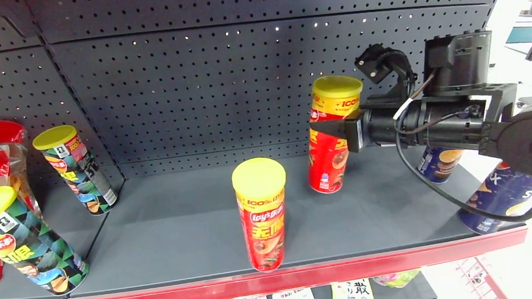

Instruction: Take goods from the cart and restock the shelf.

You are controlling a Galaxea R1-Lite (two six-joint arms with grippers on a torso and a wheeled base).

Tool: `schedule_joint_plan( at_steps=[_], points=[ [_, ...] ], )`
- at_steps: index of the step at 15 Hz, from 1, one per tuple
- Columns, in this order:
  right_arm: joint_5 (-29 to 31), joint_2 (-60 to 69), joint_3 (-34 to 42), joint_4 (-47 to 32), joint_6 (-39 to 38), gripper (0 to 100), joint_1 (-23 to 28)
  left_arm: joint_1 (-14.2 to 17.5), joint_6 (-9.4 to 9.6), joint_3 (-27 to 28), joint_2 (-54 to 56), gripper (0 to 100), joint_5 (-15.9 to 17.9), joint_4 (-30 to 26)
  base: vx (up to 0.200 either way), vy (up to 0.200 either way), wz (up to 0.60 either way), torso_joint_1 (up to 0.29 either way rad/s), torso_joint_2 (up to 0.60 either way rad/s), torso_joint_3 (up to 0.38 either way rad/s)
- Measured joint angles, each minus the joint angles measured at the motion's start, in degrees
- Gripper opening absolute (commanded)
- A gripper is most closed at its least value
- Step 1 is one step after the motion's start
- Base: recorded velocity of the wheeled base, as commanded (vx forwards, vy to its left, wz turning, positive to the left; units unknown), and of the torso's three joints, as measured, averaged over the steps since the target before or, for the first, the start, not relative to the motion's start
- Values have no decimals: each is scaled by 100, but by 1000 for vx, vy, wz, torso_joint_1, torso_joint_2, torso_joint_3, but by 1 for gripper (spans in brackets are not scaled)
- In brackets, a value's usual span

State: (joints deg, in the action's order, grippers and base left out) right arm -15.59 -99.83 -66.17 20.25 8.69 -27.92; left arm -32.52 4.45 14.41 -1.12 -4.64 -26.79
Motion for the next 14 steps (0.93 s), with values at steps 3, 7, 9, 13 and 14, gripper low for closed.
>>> schedule_joint_plan(
  at_steps=[3, 7, 9, 13, 14],
  points=[
    [7, -282, -106, 74, 0, 0, -96, 17, -5, 0, 7, 100, 0, 0, 0, 0, 0, 0, 0, 0],
    [-4, -640, -494, 90, -24, 0, -196, 52, -5, 0, 7, 100, 0, 0, 0, 0, 0, 0, 0, 0],
    [-11, -844, -718, 93, -130, 0, -315, 55, -5, 0, 7, 100, -4, 0, 0, 0, 0, 0, 0, 0],
    [5, -1202, -996, 101, -141, 0, -488, 118, -7, 0, 0, 100, -6, 0, 0, 0, 0, 0, 0, 0],
    [5, -1271, -1018, 104, -130, 0, -510, 119, -5, 0, 0, 100, -6, 0, 0, 0, 0, 0, 0, 0]
  ],
)
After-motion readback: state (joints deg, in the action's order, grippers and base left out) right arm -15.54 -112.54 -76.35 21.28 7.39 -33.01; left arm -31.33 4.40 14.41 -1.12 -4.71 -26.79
